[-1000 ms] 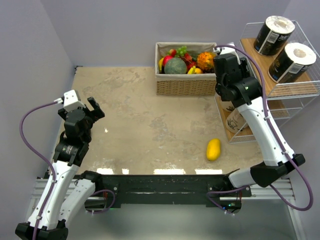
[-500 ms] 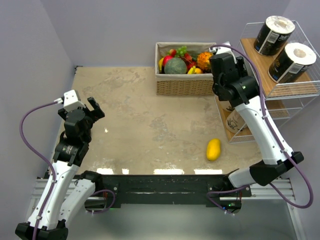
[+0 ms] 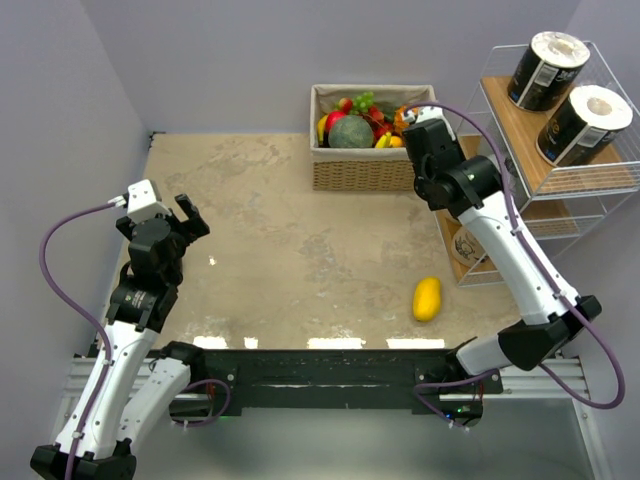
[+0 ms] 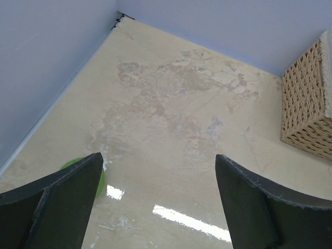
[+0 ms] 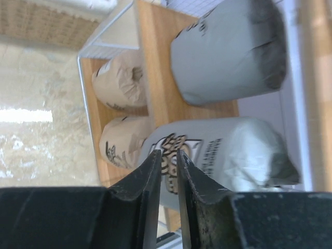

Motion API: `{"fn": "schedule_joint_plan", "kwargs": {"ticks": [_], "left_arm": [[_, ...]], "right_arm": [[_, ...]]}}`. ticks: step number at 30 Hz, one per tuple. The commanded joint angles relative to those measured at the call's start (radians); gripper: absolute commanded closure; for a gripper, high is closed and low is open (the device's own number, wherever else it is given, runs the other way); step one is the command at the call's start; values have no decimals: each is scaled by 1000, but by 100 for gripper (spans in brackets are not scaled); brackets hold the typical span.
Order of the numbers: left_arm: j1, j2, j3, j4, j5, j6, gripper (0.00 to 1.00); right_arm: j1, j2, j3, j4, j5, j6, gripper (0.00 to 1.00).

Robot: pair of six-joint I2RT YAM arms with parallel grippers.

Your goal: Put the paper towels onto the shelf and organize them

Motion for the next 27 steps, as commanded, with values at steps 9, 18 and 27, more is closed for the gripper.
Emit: {"fn": "schedule_joint_plan", "kwargs": {"ticks": [9, 18, 27], "left_arm": [[-8, 4, 26, 27, 5, 2, 5], [-14, -1, 26, 24, -6, 0, 5], [-17, -1, 24, 21, -14, 3, 5]], "right_arm": [[-36, -16, -124, -72, 26, 87, 79], [-133, -30, -159, 2, 56, 11, 79], [-200, -33, -175, 86, 40, -51, 79]]}}
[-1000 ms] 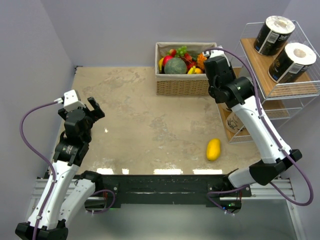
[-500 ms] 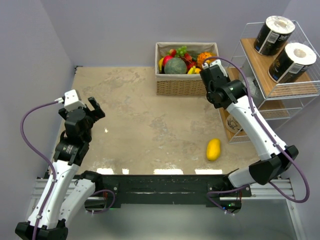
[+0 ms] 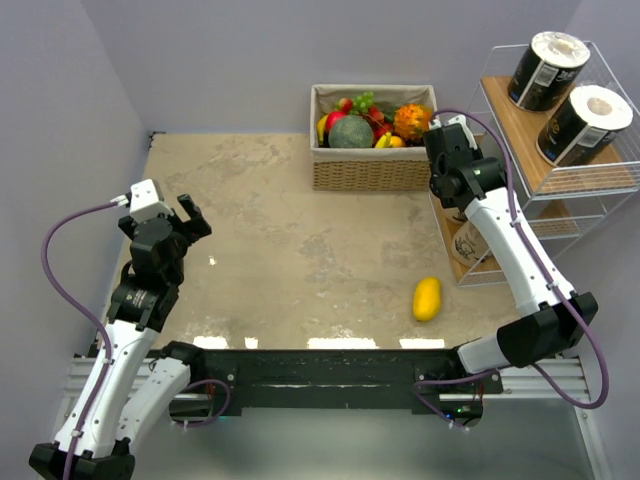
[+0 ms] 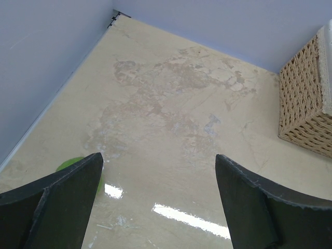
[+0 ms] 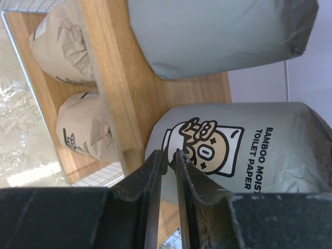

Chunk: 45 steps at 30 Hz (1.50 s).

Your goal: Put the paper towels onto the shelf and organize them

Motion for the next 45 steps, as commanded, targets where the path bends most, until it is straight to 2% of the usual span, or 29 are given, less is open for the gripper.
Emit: {"fn": "schedule_joint_plan", "kwargs": {"ticks": [1, 12, 17, 21, 26, 29, 30, 33, 34, 37, 45], "left_arm": [[-6, -6, 24, 23, -18, 3, 5], [-29, -11, 26, 17, -47, 8, 5], [-35, -17, 26, 20, -40, 11, 5], [-35, -23, 11, 66, 51, 32, 4], [-36, -6, 6, 98, 199, 61, 4], [-36, -23, -14, 155, 343, 80, 4], [-36, -34, -26, 188, 383, 83, 4], [-39, -54, -49, 250, 541, 94, 4], [-42, -55, -52, 260, 607, 98, 4], [-59, -57, -54, 277, 672, 110, 4], [-101, -86, -68, 316, 781, 134, 4]], "right_arm": [[-23, -31, -3, 65, 29, -44, 79], [-47, -31, 3, 81, 1, -55, 79], [-44, -65, 33, 95, -83, -56, 78], [-25, -81, 83, 75, -209, -30, 76], [25, -130, 103, 68, -385, -13, 68], [26, -178, 97, 87, -549, 37, 60], [28, -207, 87, 126, -665, 84, 57], [28, -278, -17, 238, -856, 199, 36], [26, -331, -53, 328, -969, 221, 24], [26, -422, -185, 476, -1069, 295, 2], [28, -561, -416, 639, -1172, 443, 1]]}}
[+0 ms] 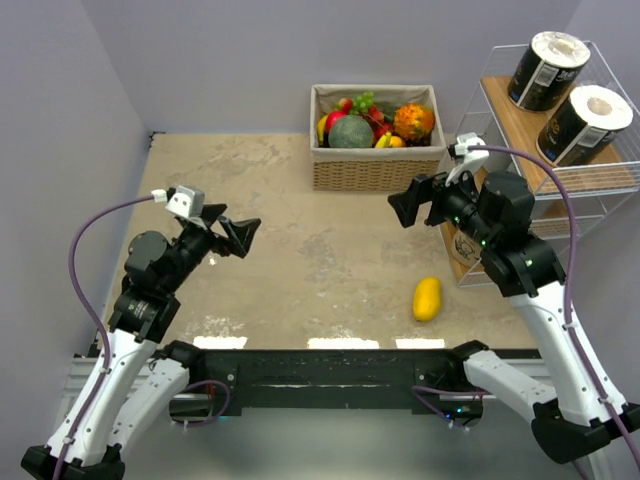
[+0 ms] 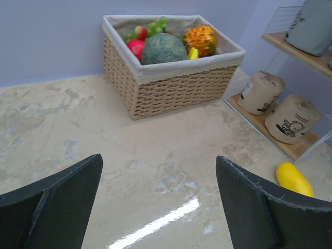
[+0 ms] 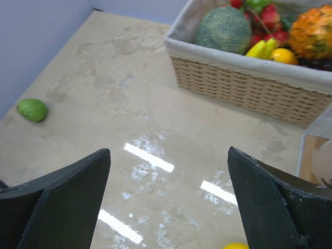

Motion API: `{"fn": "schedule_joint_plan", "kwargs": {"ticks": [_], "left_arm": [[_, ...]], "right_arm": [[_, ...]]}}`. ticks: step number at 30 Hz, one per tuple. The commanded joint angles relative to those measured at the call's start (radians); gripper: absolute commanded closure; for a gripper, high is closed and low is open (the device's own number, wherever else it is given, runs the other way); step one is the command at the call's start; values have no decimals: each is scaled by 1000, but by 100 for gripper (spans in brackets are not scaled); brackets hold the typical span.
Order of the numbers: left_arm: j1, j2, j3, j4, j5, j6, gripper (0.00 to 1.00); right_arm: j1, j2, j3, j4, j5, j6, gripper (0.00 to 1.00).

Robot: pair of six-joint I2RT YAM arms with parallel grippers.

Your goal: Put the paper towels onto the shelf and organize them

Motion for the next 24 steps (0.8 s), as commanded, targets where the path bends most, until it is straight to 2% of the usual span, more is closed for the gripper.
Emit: {"fn": "schedule_joint_plan", "kwargs": {"ticks": [1, 8, 24], "left_arm": [[-13, -24, -15, 76, 101, 28, 5], [-21, -21, -19, 82, 112, 29, 4], [-21, -18, -19, 74, 72, 36, 4]], "right_arm": [[0, -63, -98, 189, -113, 154, 1], [0, -124, -224, 232, -65, 174, 1], [0, -101, -229, 315, -111, 239, 1]]}}
